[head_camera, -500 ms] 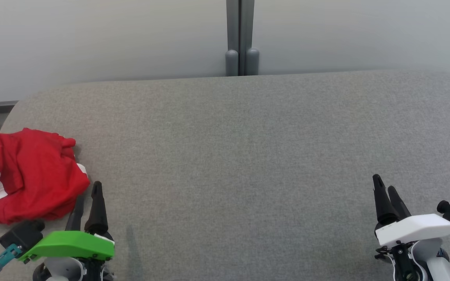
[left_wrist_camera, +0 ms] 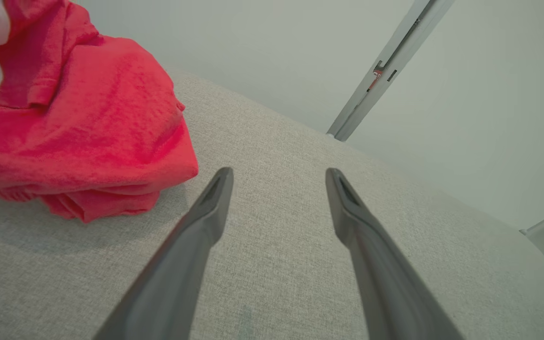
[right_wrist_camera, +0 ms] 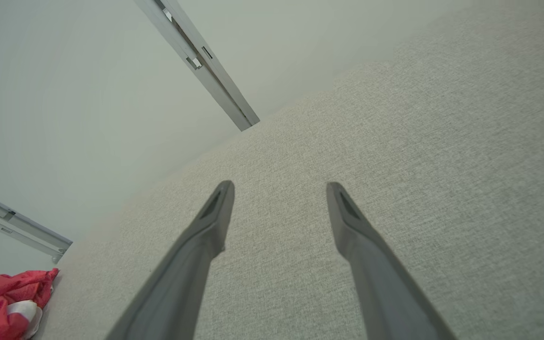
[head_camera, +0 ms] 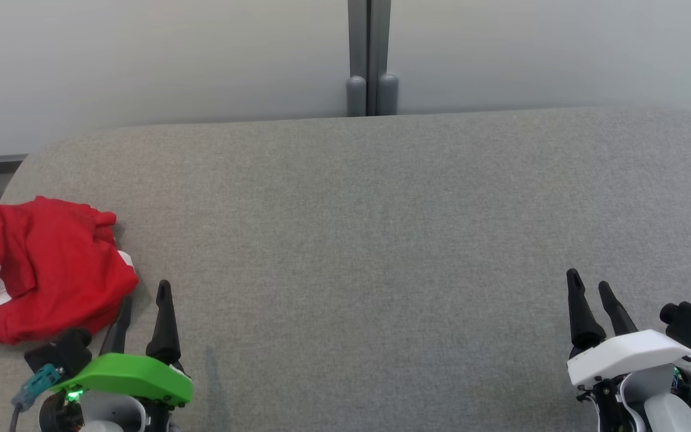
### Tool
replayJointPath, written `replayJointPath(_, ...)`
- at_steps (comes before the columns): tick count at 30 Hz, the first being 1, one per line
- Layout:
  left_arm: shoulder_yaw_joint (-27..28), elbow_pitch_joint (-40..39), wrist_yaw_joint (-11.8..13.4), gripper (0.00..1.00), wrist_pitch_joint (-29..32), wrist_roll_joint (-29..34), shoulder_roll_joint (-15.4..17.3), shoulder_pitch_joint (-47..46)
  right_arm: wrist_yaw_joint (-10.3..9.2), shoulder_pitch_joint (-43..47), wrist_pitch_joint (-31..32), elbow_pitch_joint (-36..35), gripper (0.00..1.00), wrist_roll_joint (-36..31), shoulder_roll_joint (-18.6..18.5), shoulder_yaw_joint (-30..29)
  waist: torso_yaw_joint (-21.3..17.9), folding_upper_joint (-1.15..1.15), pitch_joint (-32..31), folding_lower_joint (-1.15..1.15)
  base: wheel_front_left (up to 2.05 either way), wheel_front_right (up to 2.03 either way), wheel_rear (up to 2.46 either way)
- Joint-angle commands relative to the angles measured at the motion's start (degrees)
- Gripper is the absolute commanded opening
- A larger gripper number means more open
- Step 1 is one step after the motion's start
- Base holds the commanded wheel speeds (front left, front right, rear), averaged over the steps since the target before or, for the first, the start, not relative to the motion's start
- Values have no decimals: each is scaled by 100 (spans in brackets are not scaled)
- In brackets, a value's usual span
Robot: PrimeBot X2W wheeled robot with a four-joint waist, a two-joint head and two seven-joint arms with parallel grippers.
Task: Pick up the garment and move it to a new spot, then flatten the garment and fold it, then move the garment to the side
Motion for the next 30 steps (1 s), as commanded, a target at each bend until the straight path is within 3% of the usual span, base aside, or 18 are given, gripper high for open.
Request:
replayJointPath(1,-48,-31,46,100,-59,194,96,-131,3,-65,-64,-54,100,-206,-26,19,2,0,2,0,0,0,0)
replayJointPath(10,-241,13,184,100,-204,735,177,-198,3,-121,-211,-60,100,-832,-28,159,33,0,11,0,0,0,0)
replayJointPath(30,-505,174,96,100,-480,1770,247,-266,3,-300,-489,151,100,-2022,-9,350,63,0,19,0,0,0,0)
